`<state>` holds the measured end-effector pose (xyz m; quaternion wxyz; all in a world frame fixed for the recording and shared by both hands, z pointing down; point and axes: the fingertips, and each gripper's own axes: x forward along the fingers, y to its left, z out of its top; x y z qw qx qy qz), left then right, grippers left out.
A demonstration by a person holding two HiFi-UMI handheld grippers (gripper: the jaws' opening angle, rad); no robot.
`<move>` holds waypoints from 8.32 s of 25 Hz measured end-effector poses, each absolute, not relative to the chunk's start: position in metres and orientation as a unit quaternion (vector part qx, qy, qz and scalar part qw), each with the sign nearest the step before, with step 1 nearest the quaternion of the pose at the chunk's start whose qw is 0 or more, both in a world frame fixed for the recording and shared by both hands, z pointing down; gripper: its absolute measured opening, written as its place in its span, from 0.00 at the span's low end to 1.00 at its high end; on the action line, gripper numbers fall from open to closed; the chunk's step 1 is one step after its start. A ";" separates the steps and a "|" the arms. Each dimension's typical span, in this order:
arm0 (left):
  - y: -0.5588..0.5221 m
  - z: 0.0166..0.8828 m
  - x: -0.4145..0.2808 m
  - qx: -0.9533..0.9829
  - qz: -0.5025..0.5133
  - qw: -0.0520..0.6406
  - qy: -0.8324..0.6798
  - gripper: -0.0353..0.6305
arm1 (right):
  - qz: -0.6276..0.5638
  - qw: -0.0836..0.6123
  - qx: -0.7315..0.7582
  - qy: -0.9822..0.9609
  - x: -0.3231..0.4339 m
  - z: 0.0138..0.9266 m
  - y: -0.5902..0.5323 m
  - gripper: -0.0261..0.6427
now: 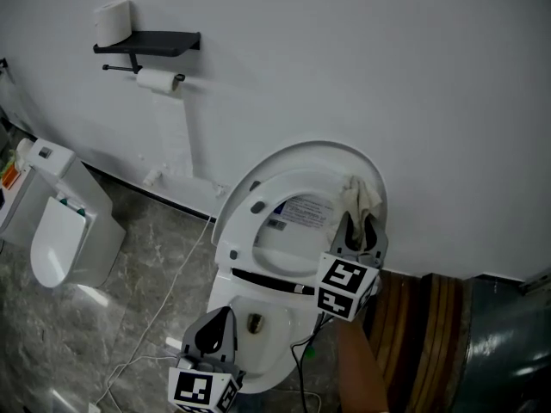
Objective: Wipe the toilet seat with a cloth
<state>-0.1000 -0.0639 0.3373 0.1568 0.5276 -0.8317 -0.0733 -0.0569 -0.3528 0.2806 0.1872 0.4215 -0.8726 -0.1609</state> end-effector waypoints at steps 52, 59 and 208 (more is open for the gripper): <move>-0.158 0.287 -0.123 0.599 -0.072 0.127 -0.787 0.07 | -0.088 0.184 0.363 -0.909 0.028 0.264 -0.283 0.18; -0.202 0.293 -0.165 0.591 -0.030 0.134 -0.795 0.07 | -0.044 0.208 0.377 -0.901 0.085 0.271 -0.262 0.18; 0.009 0.385 0.005 0.699 0.302 0.057 -0.645 0.28 | 0.142 0.174 0.440 -0.869 0.268 0.319 -0.010 0.18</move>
